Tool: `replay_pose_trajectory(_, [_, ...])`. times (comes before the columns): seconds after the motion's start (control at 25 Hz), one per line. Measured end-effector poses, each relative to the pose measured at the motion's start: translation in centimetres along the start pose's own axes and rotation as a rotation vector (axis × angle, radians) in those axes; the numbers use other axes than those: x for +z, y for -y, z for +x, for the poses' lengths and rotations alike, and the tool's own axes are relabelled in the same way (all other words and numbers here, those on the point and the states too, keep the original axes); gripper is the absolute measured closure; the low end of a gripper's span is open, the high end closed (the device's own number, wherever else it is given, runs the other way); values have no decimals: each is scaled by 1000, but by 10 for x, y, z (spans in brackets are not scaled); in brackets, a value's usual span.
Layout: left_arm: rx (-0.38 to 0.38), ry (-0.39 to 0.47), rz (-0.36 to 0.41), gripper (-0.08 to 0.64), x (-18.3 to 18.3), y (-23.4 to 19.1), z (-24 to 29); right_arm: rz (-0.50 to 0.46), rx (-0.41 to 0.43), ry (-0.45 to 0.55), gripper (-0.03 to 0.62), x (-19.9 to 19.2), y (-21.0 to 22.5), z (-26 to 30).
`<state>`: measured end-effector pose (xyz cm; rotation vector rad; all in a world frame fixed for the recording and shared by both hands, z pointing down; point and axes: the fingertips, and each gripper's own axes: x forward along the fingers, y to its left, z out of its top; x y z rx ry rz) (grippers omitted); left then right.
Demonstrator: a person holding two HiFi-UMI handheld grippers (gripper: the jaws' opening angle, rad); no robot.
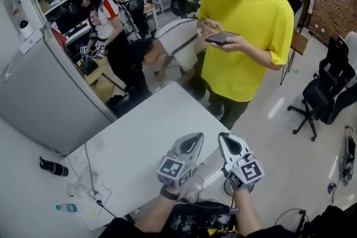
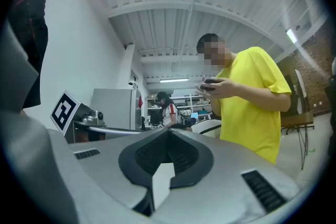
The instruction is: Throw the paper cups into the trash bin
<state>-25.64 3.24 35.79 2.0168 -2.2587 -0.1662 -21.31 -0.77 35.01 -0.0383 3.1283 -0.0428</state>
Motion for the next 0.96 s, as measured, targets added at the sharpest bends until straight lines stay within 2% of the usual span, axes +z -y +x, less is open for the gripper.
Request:
replay_pose_trajectory(0.2, [42,8,-5,560,1,-19,-10,23,37,11,591,5,-13,23])
replay_pose_trajectory(0.64, [30,9,-32,560,-9,-17,-8,33,34,-1,591,0,-10,22])
replay_pose_trajectory(0.96, [42,-8,-58,560,-12,-32,-16,38,50,-7,591,-3,-23,35])
